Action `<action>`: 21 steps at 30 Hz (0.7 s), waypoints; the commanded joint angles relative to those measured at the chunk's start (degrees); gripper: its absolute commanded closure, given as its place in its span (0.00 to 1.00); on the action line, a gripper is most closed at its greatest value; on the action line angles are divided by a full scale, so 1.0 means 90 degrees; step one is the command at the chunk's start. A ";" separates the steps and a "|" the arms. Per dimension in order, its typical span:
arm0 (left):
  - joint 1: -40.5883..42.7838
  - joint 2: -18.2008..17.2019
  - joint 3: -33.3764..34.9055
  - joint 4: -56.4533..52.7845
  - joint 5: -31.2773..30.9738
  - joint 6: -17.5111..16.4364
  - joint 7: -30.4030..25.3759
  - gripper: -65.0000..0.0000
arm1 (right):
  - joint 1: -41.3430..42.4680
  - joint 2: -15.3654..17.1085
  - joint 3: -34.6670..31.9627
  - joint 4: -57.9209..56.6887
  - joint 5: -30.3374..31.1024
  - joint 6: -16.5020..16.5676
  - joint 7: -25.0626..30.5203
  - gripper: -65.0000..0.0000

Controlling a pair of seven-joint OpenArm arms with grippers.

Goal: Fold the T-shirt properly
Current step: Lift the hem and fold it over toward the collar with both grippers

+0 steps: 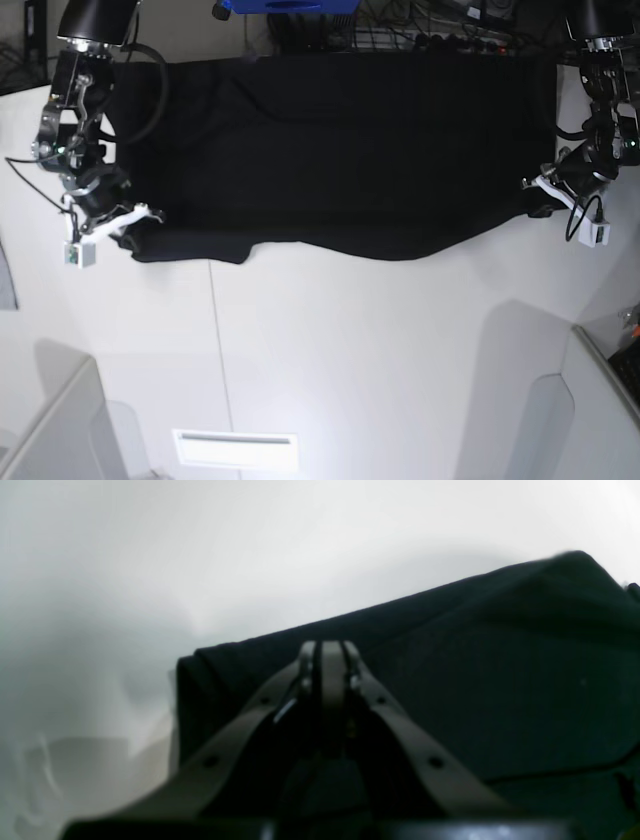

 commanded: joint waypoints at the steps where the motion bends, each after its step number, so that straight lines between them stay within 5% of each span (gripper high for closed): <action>1: -0.0005 -0.0146 -0.0062 0.0147 -0.0075 -0.0050 -0.0119 1.00 | 0.0040 0.0081 0.0022 0.0216 0.0072 0.0024 0.0150 1.00; 21: 0.0933 -0.0156 -0.0814 0.0713 -0.0651 -0.0060 0.0516 1.00 | -0.1063 -0.0114 0.0666 0.1261 0.0072 0.0043 -0.0095 1.00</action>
